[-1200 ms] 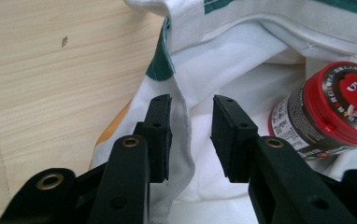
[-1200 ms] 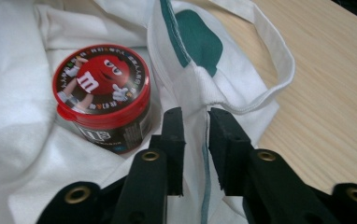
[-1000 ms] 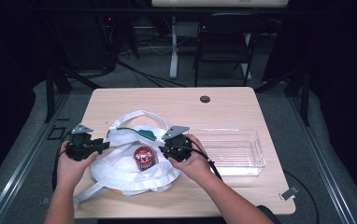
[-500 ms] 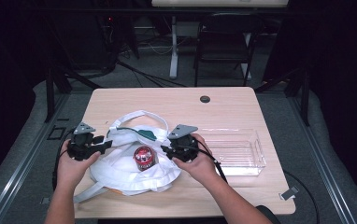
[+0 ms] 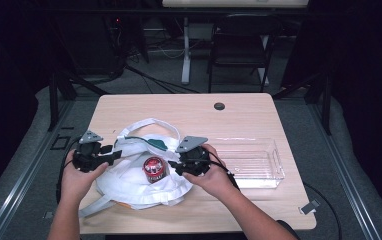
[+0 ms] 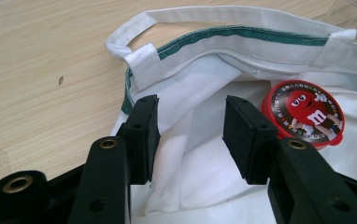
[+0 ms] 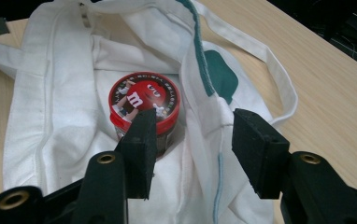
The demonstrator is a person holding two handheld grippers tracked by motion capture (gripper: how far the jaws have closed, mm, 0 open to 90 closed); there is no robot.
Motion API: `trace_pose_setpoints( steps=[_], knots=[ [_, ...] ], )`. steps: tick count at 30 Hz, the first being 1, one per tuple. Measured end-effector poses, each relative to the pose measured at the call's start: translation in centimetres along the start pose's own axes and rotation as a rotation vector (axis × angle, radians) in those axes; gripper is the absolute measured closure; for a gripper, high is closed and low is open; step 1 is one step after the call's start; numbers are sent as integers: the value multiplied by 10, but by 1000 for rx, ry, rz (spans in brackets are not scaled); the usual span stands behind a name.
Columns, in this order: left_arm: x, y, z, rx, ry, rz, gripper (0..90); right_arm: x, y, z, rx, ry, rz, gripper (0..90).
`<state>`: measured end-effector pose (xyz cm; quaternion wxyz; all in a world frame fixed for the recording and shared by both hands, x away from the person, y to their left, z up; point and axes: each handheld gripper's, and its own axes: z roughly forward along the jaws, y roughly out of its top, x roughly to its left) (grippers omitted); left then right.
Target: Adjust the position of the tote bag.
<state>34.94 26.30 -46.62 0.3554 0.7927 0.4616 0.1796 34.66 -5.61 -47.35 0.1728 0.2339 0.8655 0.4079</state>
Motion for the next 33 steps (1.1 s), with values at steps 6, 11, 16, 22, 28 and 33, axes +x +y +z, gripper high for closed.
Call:
trace_pose_setpoints(
  steps=[6,11,16,22,28,33],
  knots=[
    [0,2,-2,-2,-4,-4,554,3,10,6,7,53,-49,492],
    [0,2,-1,1,-9,-4,547,4,16,14,34,92,-49,480],
    [0,2,-1,-1,-12,-5,548,2,21,24,56,75,-75,449],
    [0,2,-1,-12,-7,-11,554,1,28,34,45,33,-113,479],
    [1,2,-1,4,-15,-11,561,-6,35,49,59,37,-101,511],
    [2,2,-1,1,-9,-9,566,-15,38,60,85,31,-64,566]
  ],
)
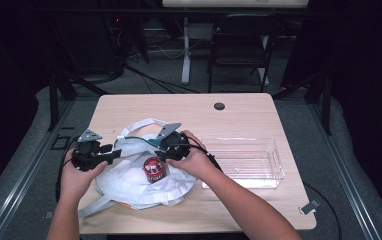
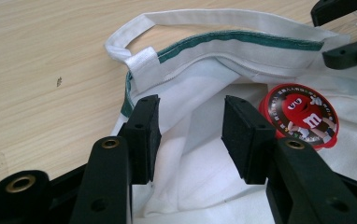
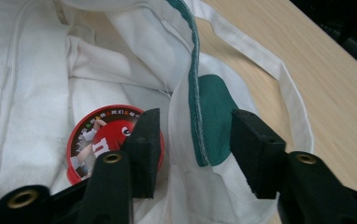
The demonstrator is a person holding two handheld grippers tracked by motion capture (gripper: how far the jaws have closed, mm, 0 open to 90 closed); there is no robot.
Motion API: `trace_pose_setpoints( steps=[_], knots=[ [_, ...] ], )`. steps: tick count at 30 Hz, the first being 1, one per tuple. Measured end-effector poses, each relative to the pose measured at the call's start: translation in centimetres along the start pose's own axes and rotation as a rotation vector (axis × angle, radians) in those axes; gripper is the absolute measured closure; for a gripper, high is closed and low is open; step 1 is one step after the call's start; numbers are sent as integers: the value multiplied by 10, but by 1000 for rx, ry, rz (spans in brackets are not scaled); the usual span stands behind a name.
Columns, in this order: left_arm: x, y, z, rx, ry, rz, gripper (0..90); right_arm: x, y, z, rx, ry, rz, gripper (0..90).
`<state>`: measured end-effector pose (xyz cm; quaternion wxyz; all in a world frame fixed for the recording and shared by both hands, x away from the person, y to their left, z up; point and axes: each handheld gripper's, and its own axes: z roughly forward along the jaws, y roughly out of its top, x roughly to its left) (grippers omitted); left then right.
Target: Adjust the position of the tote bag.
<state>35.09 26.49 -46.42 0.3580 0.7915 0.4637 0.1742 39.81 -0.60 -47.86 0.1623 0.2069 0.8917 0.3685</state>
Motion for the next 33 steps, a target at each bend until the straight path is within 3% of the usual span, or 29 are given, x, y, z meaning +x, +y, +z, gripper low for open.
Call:
trace_pose_setpoints(
  steps=[13,18,26,33],
  knots=[
    [0,-1,1,6,-10,-18,586,-8,0,17,38,48,55,676],
    [1,-2,2,4,-10,-31,592,-7,0,21,60,34,50,765],
    [2,-2,1,8,-10,-30,592,-8,0,24,82,4,39,839],
    [2,-2,2,6,-9,-30,593,-11,0,30,91,-10,59,868]
  ],
)
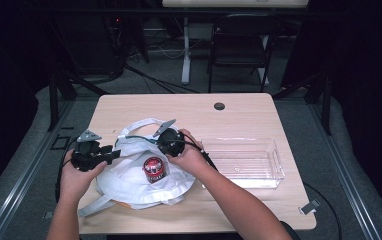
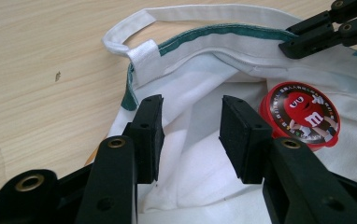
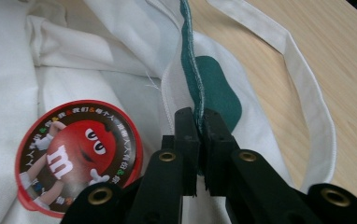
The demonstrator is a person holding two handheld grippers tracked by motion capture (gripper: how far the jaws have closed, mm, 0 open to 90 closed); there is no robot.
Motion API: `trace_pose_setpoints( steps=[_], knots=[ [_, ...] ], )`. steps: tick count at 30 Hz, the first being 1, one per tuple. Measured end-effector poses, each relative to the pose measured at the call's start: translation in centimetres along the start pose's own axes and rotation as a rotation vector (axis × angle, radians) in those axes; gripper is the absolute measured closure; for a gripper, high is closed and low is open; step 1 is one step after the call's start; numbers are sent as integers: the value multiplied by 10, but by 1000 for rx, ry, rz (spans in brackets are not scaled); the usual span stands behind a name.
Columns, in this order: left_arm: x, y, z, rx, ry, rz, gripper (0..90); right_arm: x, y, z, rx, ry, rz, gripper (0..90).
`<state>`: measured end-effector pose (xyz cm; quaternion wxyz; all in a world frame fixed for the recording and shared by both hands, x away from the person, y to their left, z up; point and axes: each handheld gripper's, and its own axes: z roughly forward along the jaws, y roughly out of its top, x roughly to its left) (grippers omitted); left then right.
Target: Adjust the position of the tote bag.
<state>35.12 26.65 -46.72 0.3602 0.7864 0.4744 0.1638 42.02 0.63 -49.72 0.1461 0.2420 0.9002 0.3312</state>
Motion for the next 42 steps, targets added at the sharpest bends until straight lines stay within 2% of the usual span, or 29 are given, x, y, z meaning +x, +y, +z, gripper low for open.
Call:
trace_pose_setpoints(
  steps=[2,8,17,25,32,36,42],
  knots=[
    [1,-1,0,-4,1,-6,593,-2,-1,2,18,-17,1,871],
    [2,-1,-1,0,2,-4,596,-9,-3,8,31,-12,37,872],
    [2,-1,-1,-1,5,-5,596,-12,-4,14,53,-19,45,873],
    [2,-1,-1,-2,7,-9,593,-16,-5,16,47,1,81,870],
    [4,-1,-2,-8,9,-10,589,-16,-6,18,47,3,83,863],
    [5,-1,-4,-19,11,-11,585,-17,-5,15,45,5,78,819],
    [6,-1,-6,-26,7,-20,583,-16,-3,4,0,7,92,705]
  ],
)
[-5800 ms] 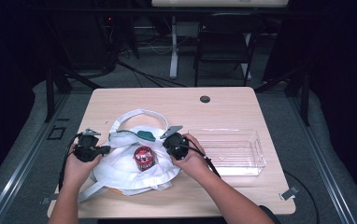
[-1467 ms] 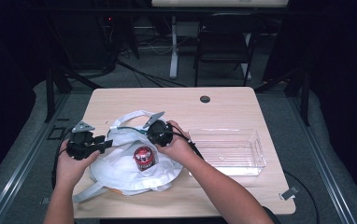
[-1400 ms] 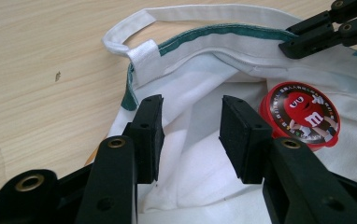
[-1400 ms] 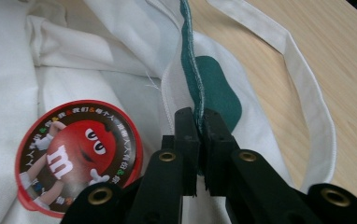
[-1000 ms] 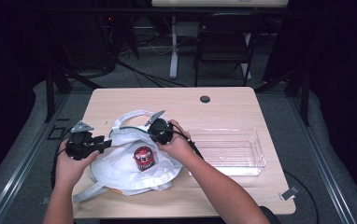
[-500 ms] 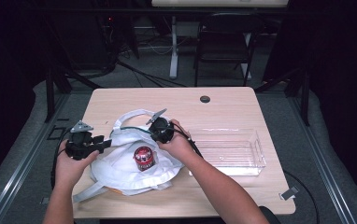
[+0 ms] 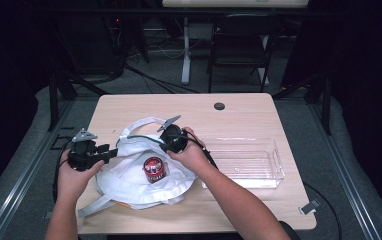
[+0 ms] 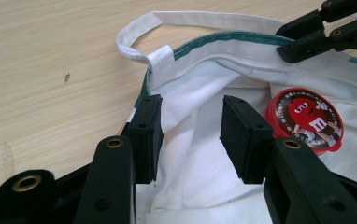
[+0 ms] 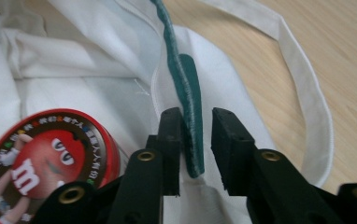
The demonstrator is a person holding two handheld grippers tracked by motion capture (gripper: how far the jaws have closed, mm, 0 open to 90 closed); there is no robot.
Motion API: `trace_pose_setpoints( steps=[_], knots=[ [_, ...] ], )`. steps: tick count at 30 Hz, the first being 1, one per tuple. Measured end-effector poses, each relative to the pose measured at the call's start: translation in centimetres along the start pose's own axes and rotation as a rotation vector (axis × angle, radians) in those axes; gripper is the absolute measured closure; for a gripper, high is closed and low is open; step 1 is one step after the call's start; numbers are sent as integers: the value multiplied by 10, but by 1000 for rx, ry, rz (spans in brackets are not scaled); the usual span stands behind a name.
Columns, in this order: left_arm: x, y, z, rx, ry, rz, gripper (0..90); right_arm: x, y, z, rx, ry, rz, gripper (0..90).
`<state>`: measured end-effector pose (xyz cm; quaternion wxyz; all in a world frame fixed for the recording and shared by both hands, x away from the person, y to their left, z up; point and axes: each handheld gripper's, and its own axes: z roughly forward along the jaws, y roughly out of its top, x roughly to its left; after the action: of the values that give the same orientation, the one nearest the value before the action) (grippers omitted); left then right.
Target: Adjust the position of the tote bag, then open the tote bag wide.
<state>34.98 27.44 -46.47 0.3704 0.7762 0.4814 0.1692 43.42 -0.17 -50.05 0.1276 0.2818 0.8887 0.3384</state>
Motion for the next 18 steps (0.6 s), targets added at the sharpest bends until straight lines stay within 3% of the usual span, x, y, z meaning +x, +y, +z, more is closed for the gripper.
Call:
trace_pose_setpoints(
  steps=[7,14,18],
  knots=[
    [1,1,-1,-6,-3,-6,580,8,4,-23,-89,22,3,584],
    [2,0,-1,-5,0,-10,578,18,6,-39,-129,30,-55,494],
    [3,0,-2,-12,1,-15,576,22,8,-43,-140,-1,-104,447]
  ],
)
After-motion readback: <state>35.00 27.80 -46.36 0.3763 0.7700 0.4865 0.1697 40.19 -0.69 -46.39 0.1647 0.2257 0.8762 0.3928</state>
